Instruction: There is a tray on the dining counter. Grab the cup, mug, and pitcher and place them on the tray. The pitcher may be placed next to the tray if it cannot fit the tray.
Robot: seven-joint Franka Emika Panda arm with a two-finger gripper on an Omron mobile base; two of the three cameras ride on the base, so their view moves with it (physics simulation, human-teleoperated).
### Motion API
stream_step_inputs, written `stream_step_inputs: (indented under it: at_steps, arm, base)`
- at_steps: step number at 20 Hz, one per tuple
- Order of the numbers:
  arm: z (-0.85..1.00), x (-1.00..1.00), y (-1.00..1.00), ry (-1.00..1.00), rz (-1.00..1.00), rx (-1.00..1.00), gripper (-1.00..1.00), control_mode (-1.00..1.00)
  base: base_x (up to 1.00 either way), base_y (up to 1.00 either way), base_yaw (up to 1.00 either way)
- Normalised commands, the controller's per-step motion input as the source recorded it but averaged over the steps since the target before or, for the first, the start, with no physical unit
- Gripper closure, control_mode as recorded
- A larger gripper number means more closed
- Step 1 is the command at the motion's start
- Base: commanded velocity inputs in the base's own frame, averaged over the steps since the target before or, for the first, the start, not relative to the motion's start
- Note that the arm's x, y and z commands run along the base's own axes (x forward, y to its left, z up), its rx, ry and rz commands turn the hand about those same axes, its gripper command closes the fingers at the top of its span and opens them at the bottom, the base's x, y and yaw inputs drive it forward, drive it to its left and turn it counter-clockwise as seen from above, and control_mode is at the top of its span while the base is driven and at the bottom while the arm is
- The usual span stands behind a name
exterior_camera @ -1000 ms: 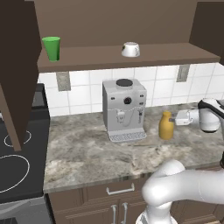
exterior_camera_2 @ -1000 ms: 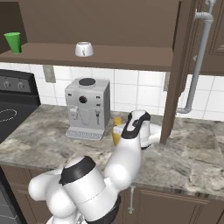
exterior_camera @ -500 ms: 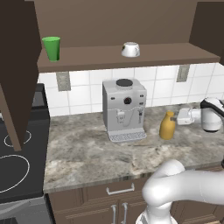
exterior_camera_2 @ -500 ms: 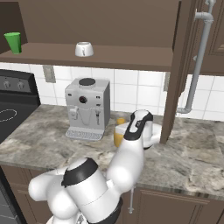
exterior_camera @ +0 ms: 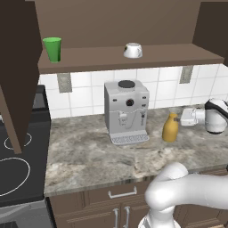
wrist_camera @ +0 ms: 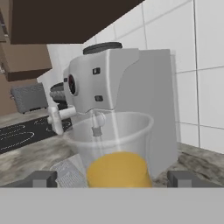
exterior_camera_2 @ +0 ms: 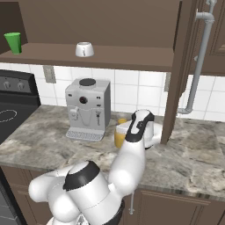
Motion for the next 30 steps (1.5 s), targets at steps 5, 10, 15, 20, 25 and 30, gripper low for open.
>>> stream_step_inputs:
  at_steps: [5,10,15,20,25,30]
  arm:
    - [0.0,0.14,0.05,0.0,0.0,0.0,-1.0,-1.0]
    - [-0.03,0.18,0.02,0.0,0.0,0.0,-1.0,-1.0]
    - [0.0,0.12,0.0,0.0,0.0,0.02,1.0,-1.0]
    - [0.0,0.01,-0.01,0.0,0.0,0.01,1.0,-1.0]
    - [0.02,-0.04,-0.09,0.0,0.0,0.02,1.0,-1.0]
    - [0.23,-0.25,-0.02,-0.07,0.0,0.03,1.0,-1.0]
  base:
    - [0.0,0.0,0.0]
    - [0.0,0.0,0.0]
    - [0.0,0.0,0.0]
    - [0.0,0.0,0.0]
    - [0.0,0.0,0.0]
    - [0.0,0.0,0.0]
